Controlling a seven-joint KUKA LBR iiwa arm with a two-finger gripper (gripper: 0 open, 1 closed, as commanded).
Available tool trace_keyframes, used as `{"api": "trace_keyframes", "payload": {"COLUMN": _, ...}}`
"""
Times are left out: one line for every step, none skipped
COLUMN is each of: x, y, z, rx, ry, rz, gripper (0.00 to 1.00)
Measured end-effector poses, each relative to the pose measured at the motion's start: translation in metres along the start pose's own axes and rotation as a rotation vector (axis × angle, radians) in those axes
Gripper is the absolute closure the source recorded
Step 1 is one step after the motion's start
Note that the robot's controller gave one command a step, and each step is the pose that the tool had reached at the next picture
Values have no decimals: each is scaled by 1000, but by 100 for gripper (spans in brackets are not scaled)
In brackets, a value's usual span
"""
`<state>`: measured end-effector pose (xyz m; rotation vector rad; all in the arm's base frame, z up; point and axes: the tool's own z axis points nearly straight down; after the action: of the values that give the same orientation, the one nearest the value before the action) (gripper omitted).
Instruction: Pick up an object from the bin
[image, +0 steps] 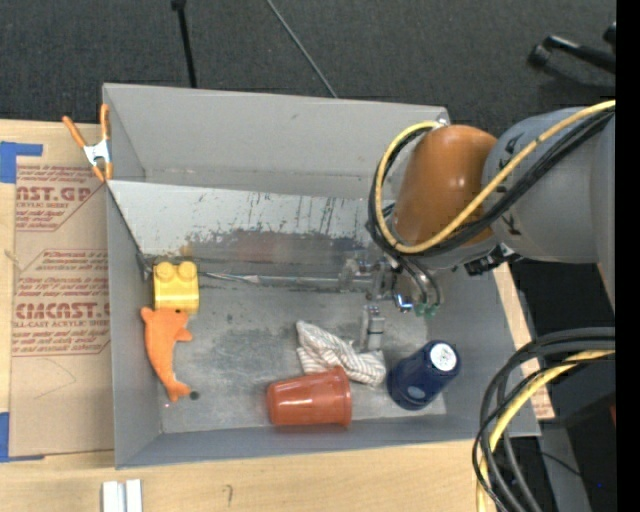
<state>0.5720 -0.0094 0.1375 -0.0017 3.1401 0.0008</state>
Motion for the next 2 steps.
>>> {"api": "trace_keyframes", "payload": {"x": 15, "y": 4, "z": 61, "rx": 0, "ry": -3, "rz": 2, "gripper": 0}}
{"api": "trace_keyframes", "payload": {"x": 23, "y": 5, "z": 44, "rx": -1, "ry": 5, "rz": 15, "gripper": 0}}
